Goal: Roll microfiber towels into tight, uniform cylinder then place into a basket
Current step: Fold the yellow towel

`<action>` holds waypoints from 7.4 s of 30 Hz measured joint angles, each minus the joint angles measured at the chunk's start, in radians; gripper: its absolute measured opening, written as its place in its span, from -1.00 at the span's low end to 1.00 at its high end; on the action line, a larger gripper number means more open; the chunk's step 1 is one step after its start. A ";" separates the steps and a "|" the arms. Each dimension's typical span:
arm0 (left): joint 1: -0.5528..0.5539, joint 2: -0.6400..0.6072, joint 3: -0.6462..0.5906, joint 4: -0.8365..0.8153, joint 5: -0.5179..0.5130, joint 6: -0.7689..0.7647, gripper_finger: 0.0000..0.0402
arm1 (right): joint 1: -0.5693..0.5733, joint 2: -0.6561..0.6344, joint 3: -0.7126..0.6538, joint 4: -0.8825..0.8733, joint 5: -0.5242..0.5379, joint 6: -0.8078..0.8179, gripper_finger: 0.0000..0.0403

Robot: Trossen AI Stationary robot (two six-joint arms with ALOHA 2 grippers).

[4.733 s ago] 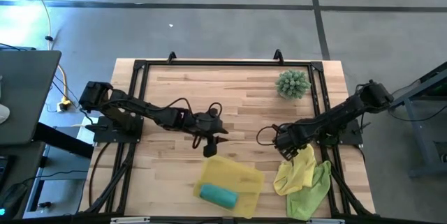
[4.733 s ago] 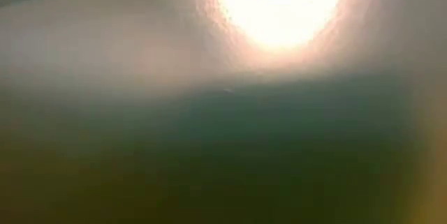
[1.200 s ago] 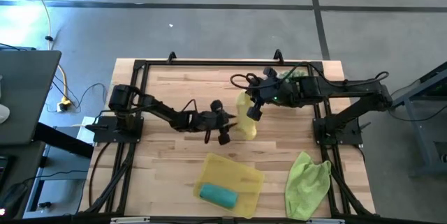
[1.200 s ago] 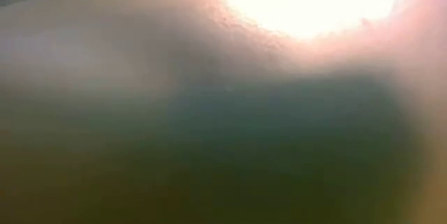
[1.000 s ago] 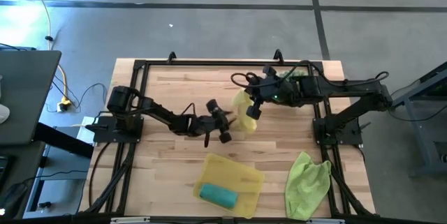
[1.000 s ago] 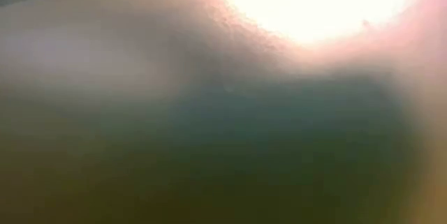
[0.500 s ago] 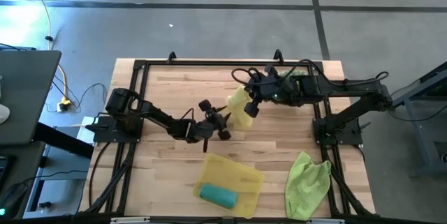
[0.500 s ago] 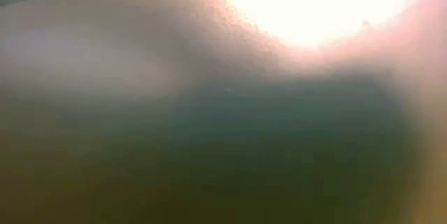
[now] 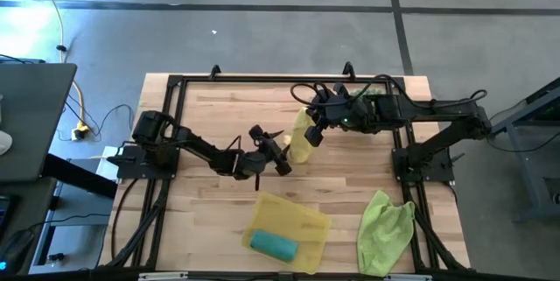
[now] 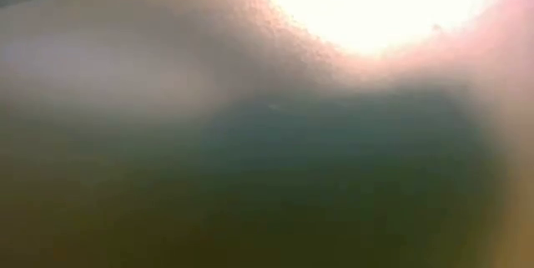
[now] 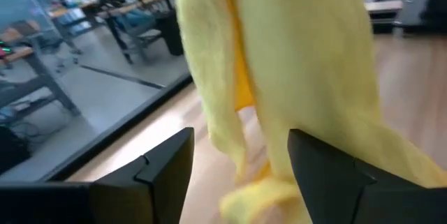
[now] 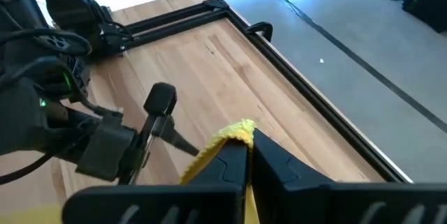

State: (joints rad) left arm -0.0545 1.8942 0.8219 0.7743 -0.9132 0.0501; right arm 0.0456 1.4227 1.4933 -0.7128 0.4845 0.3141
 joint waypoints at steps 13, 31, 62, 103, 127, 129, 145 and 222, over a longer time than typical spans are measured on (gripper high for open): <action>0.068 0.008 0.001 0.130 0.089 0.004 0.11 | 0.001 0.000 0.000 0.000 0.000 0.012 -1.00; 0.083 0.013 0.000 0.010 0.076 0.005 0.05 | 0.001 0.000 0.000 -0.007 -0.020 0.019 -1.00; 0.066 -0.325 0.001 -0.523 0.240 0.016 -0.99 | 0.001 0.016 -0.006 -0.246 -0.022 -0.113 -1.00; 0.217 -0.492 0.000 -1.112 0.597 -0.257 -1.00 | 0.068 0.008 -0.679 0.389 -0.061 -0.333 0.12; 0.433 -0.259 0.000 -1.054 0.738 -0.257 -1.00 | 0.108 0.235 -0.807 1.147 -0.303 -0.811 0.12; 0.433 -0.259 0.000 -1.055 0.754 -0.257 -1.00 | 0.117 0.283 -0.778 1.146 -0.294 -0.922 0.12; 0.434 -0.259 0.000 -1.054 0.772 -0.230 -1.00 | 0.165 0.514 -0.588 1.104 0.111 -1.541 -0.10; 0.255 -0.349 0.000 -1.162 0.659 -0.398 -1.00 | -0.177 0.076 -0.611 0.308 -0.269 -0.199 -0.37</action>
State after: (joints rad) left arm 0.2005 1.5455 0.8219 -0.3875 -0.2543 -0.3481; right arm -0.1310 1.4989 0.8819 -0.4051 0.2157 0.1156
